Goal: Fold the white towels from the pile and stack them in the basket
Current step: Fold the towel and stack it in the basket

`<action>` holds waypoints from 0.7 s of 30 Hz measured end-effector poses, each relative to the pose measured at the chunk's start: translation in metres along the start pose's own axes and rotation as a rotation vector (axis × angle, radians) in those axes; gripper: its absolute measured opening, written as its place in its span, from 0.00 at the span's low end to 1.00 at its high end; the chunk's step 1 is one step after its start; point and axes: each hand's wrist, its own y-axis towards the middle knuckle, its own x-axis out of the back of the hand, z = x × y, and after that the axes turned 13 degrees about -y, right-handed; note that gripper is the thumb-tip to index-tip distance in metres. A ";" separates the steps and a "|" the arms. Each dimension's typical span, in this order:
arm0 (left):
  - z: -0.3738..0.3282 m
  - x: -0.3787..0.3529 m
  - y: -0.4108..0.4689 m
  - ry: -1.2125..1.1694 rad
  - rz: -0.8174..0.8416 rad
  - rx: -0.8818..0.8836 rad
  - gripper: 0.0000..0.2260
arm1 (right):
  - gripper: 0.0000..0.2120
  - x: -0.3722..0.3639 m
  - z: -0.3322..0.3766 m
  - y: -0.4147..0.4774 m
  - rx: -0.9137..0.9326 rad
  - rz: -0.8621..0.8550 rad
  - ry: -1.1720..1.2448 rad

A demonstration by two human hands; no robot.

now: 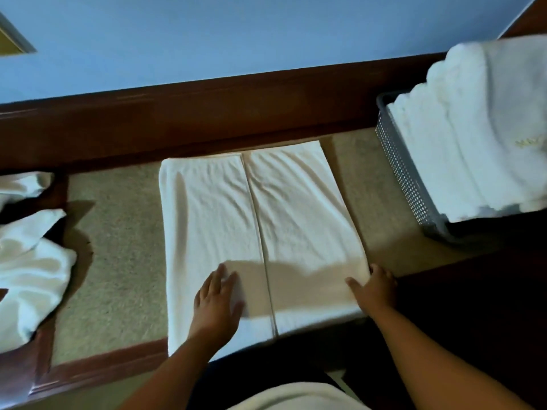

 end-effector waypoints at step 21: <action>0.041 0.043 -0.117 -0.388 -0.244 0.076 0.21 | 0.22 -0.012 0.015 -0.115 0.372 0.114 0.437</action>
